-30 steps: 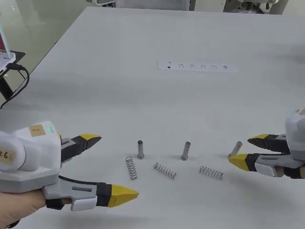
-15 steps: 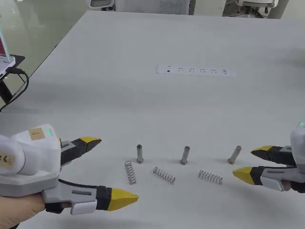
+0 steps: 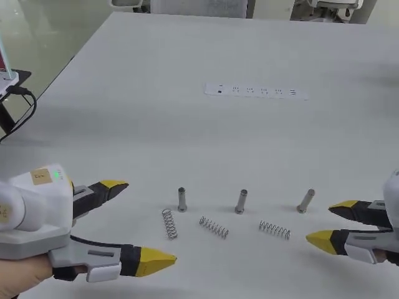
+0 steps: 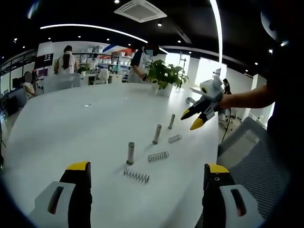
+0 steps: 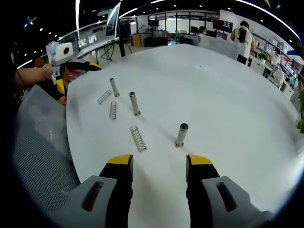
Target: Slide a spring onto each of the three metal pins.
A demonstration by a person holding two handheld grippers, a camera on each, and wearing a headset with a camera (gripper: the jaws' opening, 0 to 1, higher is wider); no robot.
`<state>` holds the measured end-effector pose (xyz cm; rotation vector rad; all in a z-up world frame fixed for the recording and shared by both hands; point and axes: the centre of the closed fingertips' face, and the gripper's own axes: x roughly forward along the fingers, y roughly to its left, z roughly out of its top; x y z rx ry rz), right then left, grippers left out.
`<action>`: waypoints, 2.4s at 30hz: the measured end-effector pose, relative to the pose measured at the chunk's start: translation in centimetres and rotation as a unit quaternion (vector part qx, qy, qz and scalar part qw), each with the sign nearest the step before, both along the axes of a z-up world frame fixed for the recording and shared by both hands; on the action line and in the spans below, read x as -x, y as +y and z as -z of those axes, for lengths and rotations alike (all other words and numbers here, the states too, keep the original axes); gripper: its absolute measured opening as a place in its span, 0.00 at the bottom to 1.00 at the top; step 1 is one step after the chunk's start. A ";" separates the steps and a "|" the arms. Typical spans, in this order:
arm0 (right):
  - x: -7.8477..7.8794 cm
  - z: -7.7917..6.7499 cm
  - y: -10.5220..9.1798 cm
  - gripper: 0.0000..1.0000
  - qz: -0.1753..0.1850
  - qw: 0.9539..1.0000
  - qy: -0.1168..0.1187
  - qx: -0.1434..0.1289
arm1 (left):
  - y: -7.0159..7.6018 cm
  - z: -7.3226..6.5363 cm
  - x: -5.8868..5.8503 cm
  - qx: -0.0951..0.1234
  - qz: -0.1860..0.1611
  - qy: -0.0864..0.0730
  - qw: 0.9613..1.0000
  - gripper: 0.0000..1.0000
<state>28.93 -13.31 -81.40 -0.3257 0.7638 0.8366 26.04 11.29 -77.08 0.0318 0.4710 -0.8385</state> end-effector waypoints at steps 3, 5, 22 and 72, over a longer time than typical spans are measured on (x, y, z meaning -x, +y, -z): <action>0.2 0.1 0.2 0.42 -0.007 1.000 0.002 0.000 | 0.0 0.0 0.0 -0.001 0.000 0.000 1.000 0.96; 0.4 0.2 0.5 0.42 -0.012 1.000 0.005 0.000 | 0.0 0.1 0.0 -0.002 0.002 0.002 1.000 0.96; 1.5 0.4 3.7 0.34 -0.084 0.996 0.012 0.024 | 0.1 0.0 0.4 -0.004 0.003 0.001 1.000 0.96; 0.4 3.4 5.8 0.18 -0.128 0.988 0.050 0.072 | 0.4 0.5 0.7 -0.005 0.000 0.007 1.000 0.95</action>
